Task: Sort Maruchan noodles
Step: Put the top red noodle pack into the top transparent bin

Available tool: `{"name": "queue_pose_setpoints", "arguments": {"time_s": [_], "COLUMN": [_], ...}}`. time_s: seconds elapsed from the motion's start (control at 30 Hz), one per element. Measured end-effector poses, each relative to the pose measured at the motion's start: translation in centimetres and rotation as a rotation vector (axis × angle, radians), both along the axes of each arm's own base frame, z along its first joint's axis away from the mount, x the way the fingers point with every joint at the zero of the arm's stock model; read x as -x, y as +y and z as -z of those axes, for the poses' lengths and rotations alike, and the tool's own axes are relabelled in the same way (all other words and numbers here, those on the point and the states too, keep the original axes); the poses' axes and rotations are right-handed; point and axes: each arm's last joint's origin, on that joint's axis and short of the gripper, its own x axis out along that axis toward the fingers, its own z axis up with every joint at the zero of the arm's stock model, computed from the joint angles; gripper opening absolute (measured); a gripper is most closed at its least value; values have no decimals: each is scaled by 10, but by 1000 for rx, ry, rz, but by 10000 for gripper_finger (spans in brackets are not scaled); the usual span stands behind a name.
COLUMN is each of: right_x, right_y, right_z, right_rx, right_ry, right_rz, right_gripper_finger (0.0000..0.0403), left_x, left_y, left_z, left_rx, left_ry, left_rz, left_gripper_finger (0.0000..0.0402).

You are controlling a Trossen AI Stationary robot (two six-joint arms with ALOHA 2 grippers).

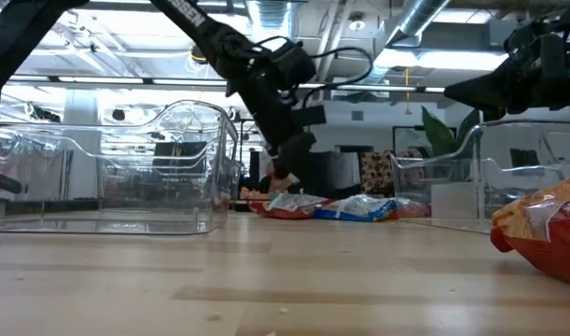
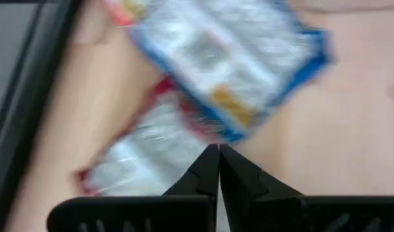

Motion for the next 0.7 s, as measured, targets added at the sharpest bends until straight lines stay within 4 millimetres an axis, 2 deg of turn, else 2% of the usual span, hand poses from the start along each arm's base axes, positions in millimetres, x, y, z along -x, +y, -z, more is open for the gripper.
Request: {"name": "queue_pose_setpoints", "arguments": {"time_s": [0.17,0.33,0.5,0.7], "right_x": [0,0,0,0], "right_y": [0,0,0,0], "right_z": [0,0,0,0], "right_rx": [0,0,0,0], "right_ry": [0,0,0,0], "right_rz": [0,0,0,0], "right_gripper_finger": [43,43,43,43], "left_x": [-7,-5,-1,7], "left_y": [-26,-31,-26,-4], "left_z": [-2,-10,-8,-5], "left_rx": [-18,-67,-12,79], "left_ry": [4,14,42,23], "left_rz": [75,80,156,198], "left_gripper_finger": [0,0,9,61]}}
